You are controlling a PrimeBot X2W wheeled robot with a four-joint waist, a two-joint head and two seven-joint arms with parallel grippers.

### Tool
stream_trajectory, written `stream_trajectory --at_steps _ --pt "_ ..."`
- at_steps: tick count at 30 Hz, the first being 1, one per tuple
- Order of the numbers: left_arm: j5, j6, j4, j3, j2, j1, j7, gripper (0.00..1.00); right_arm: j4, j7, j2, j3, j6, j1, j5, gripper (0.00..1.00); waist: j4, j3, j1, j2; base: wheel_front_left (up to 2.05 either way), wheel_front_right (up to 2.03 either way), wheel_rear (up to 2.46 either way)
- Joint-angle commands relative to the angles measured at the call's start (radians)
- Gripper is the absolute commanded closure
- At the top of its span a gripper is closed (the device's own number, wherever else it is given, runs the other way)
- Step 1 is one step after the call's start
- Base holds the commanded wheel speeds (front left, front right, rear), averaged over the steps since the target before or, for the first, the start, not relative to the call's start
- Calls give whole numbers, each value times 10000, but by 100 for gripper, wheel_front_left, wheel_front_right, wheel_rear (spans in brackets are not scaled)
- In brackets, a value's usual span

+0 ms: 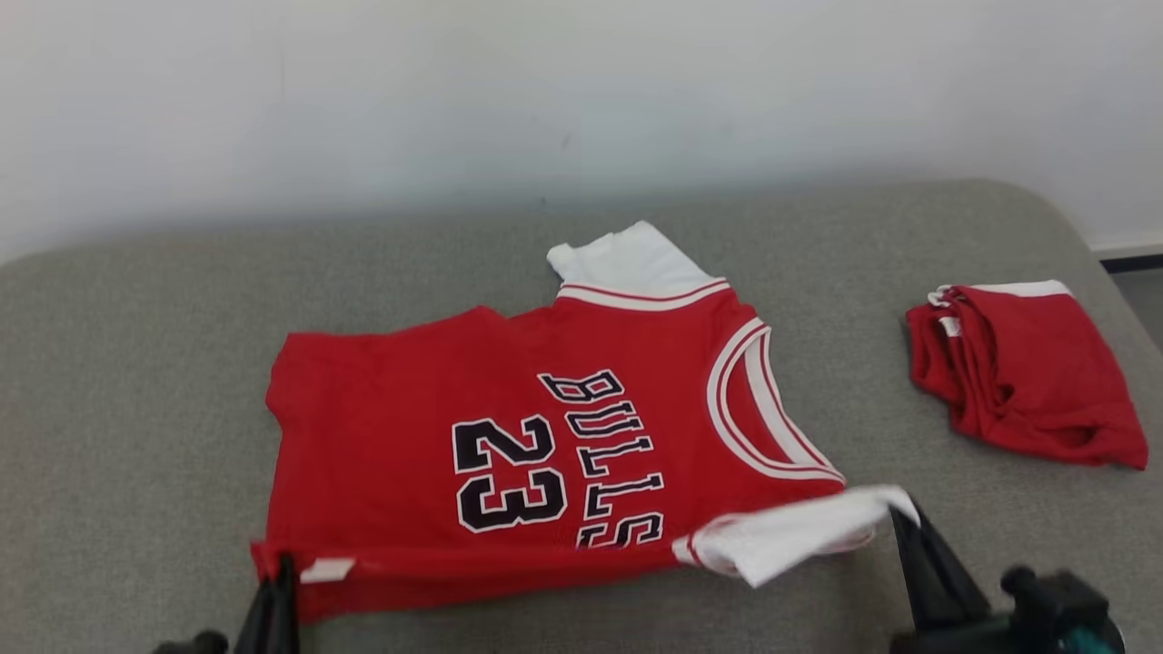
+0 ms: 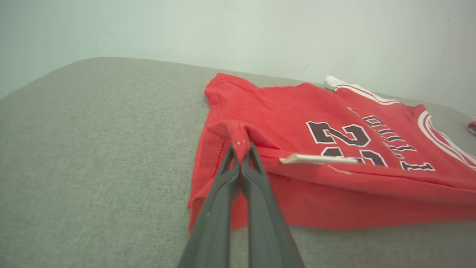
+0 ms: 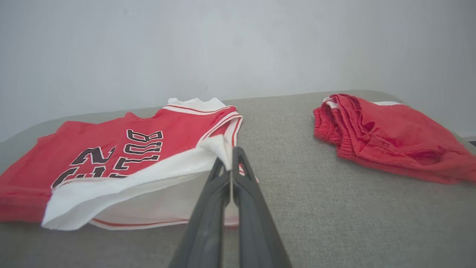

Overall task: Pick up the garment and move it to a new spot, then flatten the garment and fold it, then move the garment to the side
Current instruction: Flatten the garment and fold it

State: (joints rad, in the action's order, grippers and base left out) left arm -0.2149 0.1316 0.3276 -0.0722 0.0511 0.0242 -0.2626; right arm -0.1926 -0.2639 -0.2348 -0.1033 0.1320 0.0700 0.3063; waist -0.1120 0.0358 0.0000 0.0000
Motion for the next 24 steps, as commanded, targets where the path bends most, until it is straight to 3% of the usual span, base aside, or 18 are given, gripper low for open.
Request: stream_trajectory --at_steps 1,10,24 --pt "92 -24 -143 6 55 -439 -29 100 66 4 80 3 -32 -536 -86 100 208 606 0 0 0 0 0" --pt "286 -23 223 279 256 -2251 -29 100 -1050 4 139 157 -30 -2963 -419 100 561 1688 0 0 0 0 0" --pt "797 -23 1160 359 260 -3775 -29 100 -2211 4 38 261 -30 -4629 -673 100 808 2731 0 0 0 0 0"
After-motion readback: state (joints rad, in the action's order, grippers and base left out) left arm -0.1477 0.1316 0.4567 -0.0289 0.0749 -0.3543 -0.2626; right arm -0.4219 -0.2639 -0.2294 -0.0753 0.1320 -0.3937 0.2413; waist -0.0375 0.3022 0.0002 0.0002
